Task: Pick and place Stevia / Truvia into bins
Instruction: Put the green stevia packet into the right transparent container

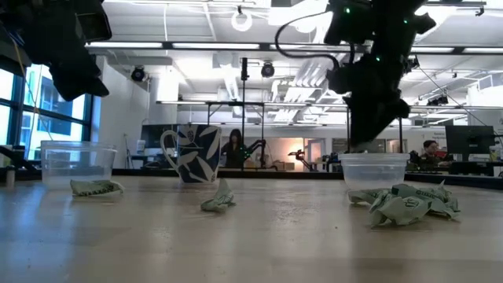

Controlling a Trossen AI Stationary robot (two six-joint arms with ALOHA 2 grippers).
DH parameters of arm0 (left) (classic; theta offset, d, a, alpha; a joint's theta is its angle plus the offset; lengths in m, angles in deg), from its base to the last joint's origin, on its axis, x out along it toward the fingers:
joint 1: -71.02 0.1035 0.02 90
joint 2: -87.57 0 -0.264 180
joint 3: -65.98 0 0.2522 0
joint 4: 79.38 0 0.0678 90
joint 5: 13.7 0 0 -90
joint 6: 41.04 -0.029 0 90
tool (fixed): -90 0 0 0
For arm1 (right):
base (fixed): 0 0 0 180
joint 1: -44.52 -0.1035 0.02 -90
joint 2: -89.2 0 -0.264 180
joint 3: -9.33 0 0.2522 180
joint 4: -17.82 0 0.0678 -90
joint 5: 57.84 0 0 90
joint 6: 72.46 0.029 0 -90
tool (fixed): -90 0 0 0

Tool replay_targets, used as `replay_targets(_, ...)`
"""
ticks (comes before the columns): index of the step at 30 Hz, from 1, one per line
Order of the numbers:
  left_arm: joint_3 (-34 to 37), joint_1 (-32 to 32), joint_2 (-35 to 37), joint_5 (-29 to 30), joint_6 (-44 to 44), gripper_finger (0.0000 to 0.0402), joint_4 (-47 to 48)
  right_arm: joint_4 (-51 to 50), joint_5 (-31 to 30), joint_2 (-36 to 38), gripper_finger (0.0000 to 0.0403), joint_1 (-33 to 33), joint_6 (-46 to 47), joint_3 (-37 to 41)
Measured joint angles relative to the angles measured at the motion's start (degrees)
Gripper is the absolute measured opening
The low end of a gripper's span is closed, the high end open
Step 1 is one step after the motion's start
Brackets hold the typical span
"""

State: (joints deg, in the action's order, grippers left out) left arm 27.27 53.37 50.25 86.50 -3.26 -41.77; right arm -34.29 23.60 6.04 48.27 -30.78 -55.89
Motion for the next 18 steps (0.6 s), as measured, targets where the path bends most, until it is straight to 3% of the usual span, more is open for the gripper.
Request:
replay_targets(4,0.0,0.0,0.0,-0.36,0.86,0.0211,-0.21,-1.67,-3.76,0.0,0.0196,-0.44,-3.27,-2.57)
replay_targets(7,0.0,0.0,0.0,-0.48,1.49,0.0211,-0.16,-6.08,-7.54,0.02,0.0219,-0.94,-4.73,-3.32)
replay_targets(12,0.0,0.0,0.0,-0.48,1.51,0.0211,-0.17,-11.22,-6.86,0.02,0.0227,-1.73,-4.67,-2.98)
replay_targets(18,0.0,0.0,0.0,-0.48,1.5,0.0211,-0.18,-9.96,-8.13,0.02,0.0216,-4.06,-4.89,-2.97)
